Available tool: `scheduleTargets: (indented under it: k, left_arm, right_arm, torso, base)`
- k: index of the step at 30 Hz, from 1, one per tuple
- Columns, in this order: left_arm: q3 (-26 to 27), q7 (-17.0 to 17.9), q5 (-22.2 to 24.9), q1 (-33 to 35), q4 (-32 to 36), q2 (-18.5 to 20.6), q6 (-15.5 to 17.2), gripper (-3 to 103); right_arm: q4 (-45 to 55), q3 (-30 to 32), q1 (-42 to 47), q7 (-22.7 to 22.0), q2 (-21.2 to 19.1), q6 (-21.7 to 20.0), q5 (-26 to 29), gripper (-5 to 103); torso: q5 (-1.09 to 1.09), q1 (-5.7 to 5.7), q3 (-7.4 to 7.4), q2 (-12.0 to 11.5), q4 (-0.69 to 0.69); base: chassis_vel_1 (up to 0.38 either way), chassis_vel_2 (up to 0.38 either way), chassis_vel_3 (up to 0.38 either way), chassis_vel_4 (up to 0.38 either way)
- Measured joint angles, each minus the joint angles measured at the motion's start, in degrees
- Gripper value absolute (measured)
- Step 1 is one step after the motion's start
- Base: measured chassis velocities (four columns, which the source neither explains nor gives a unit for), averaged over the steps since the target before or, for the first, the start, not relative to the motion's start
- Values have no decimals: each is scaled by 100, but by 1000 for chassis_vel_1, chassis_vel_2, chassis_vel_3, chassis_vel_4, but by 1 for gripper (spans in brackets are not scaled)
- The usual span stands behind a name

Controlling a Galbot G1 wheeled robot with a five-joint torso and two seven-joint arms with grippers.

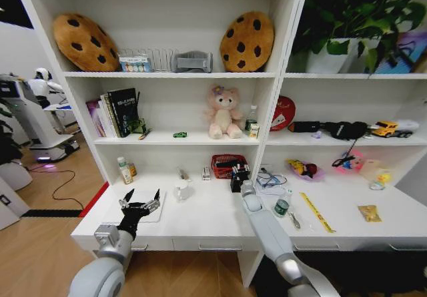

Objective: Organize the objects on the table.

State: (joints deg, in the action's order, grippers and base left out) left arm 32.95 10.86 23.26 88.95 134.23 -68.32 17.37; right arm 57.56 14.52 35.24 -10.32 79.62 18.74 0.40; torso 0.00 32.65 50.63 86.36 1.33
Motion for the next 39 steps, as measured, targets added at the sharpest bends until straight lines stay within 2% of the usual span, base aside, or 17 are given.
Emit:
scheduleTargets:
  k: [1, 2, 6, 7, 9, 15, 18, 19, 20, 21, 23, 32, 33, 34, 35, 37, 39]
  left_arm:
    - [0, 0, 0, 0, 0, 0, 0, 100]
    - [0, 0, 0, 0, 0, 0, 0, 100]
    - [0, 0, 0, 0, 0, 0, 0, 100]
    - [0, 0, 0, 0, 0, 0, 0, 100]
    - [0, 0, 0, 0, 0, 0, 0, 100]
    - [1, 0, 0, 0, 0, 0, 0, 100]
    - [0, 2, 0, 0, -1, 0, 0, 100]
    - [0, 0, 0, 0, 0, 0, 0, 100]
    - [0, 0, 0, 0, 0, 0, 0, 100]
    - [0, 2, 0, 0, 0, 0, 1, 100]
    - [0, 0, 0, 0, 0, 0, 1, 100]
    - [1, 2, -1, 0, 0, 0, 1, 100]
    - [0, 1, 0, 0, 0, 0, 1, 100]
    - [0, -1, 0, 0, 0, 0, 1, 100]
    - [0, -1, 0, 0, 0, 0, 1, 100]
    - [0, 2, 0, 0, 0, 0, 1, 100]
    - [0, 2, 0, 0, 0, 0, 1, 100]
  right_arm:
    - [109, -44, 42, -16, -40, -49, 31, 65]
    - [260, -107, 106, -38, -103, -128, 104, 76]
    - [385, -144, 189, -68, -162, -200, 165, 76]
    - [438, -144, 239, -83, -187, -220, 172, 86]
    - [565, -152, 312, -133, -227, -273, 202, 96]
    - [1384, -392, 637, -389, -465, -639, 625, 99]
    - [2045, -534, 1017, -567, -700, -1046, 1029, 100]
    - [2564, -593, 1364, -762, -966, -1399, 1278, 100]
    - [2564, -593, 1364, -762, -966, -1399, 1278, 100]
    - [3251, -592, 1796, -1002, -1305, -1914, 1526, 100]
    - [4134, -395, 2337, -1103, -1664, -2482, 1913, 100]
    - [5840, 564, 3856, -658, -2269, -3237, 2272, 100]
    - [6013, 626, 3999, -731, -2293, -3336, 2277, 100]
    - [6379, 711, 4302, -1095, -2300, -3639, 2337, 100]
    - [6379, 711, 4302, -1095, -2300, -3639, 2337, 100]
    - [6805, 743, 4705, -1833, -2155, -4131, 2621, 100]
    - [6839, 734, 4805, -2097, -2052, -4204, 2701, 100]
  torso:
    - [0, 0, 0, 0, 0]
    - [-1, 0, 0, 1, 0]
    - [0, 0, 0, 0, 0]
    - [0, 0, 0, 0, 0]
    - [0, 0, 0, 0, 0]
    - [-1, 0, 0, 0, -1]
    - [1, 0, -1, 0, -2]
    - [1, 0, 0, 0, -1]
    - [1, 0, 0, 0, -1]
    - [1, 0, 0, 0, 4]
    - [-1, 0, -1, 1, 2]
    - [0, 0, -1, 2, 1]
    - [-1, 0, -1, 2, 0]
    - [0, -1, -1, 2, 0]
    - [0, -1, -1, 2, 0]
    - [-1, -1, -1, 2, 1]
    - [-2, -1, -1, 2, 1]
  base:
    - [0, 0, 0, 0]
    - [0, 0, 0, 0]
    - [0, 0, 0, 0]
    - [0, 0, 0, 0]
    - [0, 0, 0, 0]
    - [0, 0, 0, 0]
    - [0, 0, 0, 0]
    - [0, 0, 0, 0]
    - [0, 0, 0, 0]
    - [0, 0, 0, 0]
    - [0, 0, 0, 0]
    - [0, 0, 0, 0]
    - [0, 0, 0, 0]
    - [0, 0, 0, 0]
    - [0, 0, 0, 0]
    - [0, 0, 0, 0]
    - [0, 0, 0, 0]
